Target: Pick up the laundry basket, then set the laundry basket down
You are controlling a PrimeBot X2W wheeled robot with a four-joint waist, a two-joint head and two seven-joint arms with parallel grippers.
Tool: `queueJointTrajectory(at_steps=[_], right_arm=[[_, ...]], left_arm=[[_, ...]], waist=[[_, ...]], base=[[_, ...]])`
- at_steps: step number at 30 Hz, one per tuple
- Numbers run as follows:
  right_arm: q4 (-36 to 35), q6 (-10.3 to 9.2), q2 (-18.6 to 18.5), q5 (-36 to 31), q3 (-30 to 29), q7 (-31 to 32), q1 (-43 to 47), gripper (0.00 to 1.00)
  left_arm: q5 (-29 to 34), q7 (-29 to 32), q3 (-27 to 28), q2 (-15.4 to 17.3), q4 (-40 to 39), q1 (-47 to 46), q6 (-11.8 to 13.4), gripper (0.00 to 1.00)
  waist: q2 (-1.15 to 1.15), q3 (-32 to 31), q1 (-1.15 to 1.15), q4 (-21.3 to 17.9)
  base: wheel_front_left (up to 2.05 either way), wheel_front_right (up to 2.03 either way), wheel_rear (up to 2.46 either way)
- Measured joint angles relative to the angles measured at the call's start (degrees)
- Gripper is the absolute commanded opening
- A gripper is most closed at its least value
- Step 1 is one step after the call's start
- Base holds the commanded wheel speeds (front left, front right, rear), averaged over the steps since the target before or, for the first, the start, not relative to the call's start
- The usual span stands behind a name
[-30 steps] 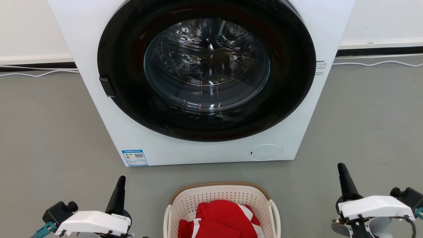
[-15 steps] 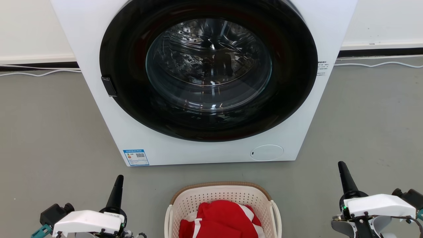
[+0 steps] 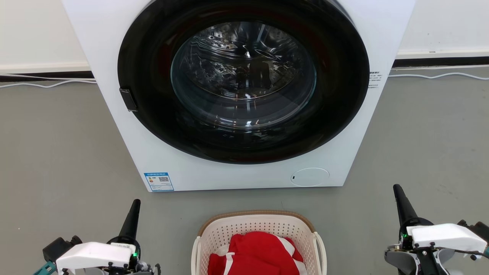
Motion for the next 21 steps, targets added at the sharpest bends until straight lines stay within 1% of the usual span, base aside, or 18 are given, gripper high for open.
queueJointTrajectory(at_steps=[21], right_arm=[[-1.6,0.00,0.3,12.6,-1.8,3.4,0.0,0.00]], left_arm=[[-12.0,3.7,2.0,-0.8,-1.1,0.0,0.0,0.00]], waist=[[0.00,-0.1,0.00,0.6]], base=[[0.00,0.00,0.00]])
